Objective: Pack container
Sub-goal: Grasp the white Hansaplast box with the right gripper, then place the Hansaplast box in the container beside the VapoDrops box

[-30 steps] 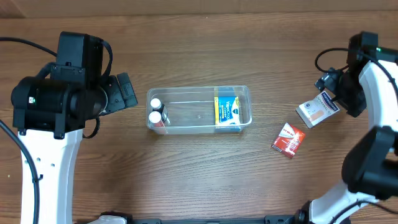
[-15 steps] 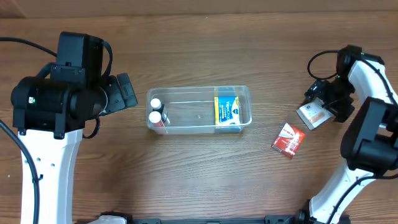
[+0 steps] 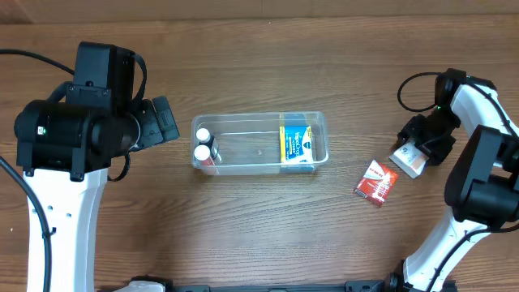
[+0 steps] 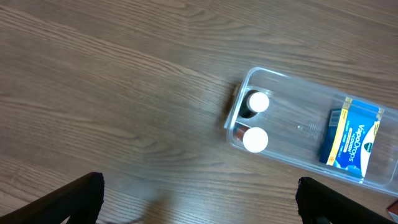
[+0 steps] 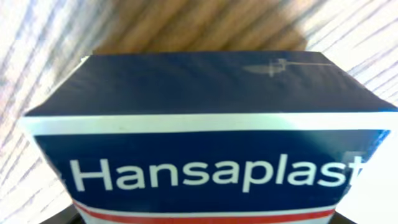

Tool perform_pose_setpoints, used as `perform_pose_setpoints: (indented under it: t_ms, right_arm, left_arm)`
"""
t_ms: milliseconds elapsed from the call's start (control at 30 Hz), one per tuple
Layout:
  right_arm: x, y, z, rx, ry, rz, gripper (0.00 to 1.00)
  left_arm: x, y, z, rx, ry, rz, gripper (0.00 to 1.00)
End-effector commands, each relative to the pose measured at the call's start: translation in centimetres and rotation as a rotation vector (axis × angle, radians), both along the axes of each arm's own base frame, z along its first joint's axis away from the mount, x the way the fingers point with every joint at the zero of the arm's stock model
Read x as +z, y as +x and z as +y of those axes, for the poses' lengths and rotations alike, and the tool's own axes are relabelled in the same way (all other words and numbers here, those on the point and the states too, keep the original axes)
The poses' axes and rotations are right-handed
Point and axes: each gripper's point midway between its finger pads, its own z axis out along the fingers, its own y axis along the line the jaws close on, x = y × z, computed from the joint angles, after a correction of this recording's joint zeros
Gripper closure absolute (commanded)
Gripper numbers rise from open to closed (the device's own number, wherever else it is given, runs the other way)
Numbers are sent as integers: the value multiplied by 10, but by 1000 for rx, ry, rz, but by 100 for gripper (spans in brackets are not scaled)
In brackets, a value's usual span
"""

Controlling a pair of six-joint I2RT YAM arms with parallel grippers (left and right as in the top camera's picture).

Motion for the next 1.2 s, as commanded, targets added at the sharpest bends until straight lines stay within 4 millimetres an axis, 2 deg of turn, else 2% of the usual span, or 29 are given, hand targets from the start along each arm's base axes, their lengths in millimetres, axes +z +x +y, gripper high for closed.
perform_pose_setpoints:
  t_ms: [0, 33, 100, 133, 200, 233, 300, 333, 433, 567, 633, 700, 867, 1100, 1167]
  right_arm:
    - [38, 20, 6, 26, -10, -96, 27]
    - [50, 25, 9, 38, -18, -124, 26]
    - [91, 37, 21, 97, -37, -214, 26]
    - [111, 41, 31, 127, -46, -258, 25]
    - [157, 40, 63, 228, -55, -355, 25]
    - [178, 35, 86, 293, -53, -404, 25]
    - [203, 23, 123, 394, -41, -465, 25]
    - [211, 18, 142, 442, -31, -489, 25]
    - [226, -3, 221, 615, 31, -550, 25]
    - [215, -14, 300, 777, 96, -579, 25]
    - [198, -13, 336, 815, 123, -576, 25]
    - [174, -8, 360, 852, 131, -554, 25]
    - [117, 1, 376, 841, 111, -445, 25]
    - [65, 6, 380, 847, 87, -352, 24]
    - [57, 6, 380, 848, 82, -335, 24]
  left_arm:
    - [-2, 1, 3, -8, 18, 12, 0]
    - [-2, 1, 3, -8, 18, 12, 0]
    - [-2, 1, 3, -8, 18, 11, 0]
    - [-2, 1, 3, -8, 18, 11, 0]
    - [-3, 0, 3, -8, 19, 15, 0]
    - [-3, 0, 3, -8, 19, 17, 0]
    - [-3, 0, 3, -8, 19, 15, 0]
    - [-3, 0, 3, -8, 19, 14, 0]
    - [-3, 0, 3, -8, 19, 14, 0]
    - [-3, 0, 3, -8, 19, 17, 0]
    - [-3, -1, 3, -9, 19, 19, 0]
    - [-3, -1, 3, -9, 19, 19, 0]
    - [-3, 0, 3, -9, 19, 18, 0]
    - [-3, 0, 3, -8, 19, 18, 0]
    - [-3, 0, 3, -8, 20, 18, 0]
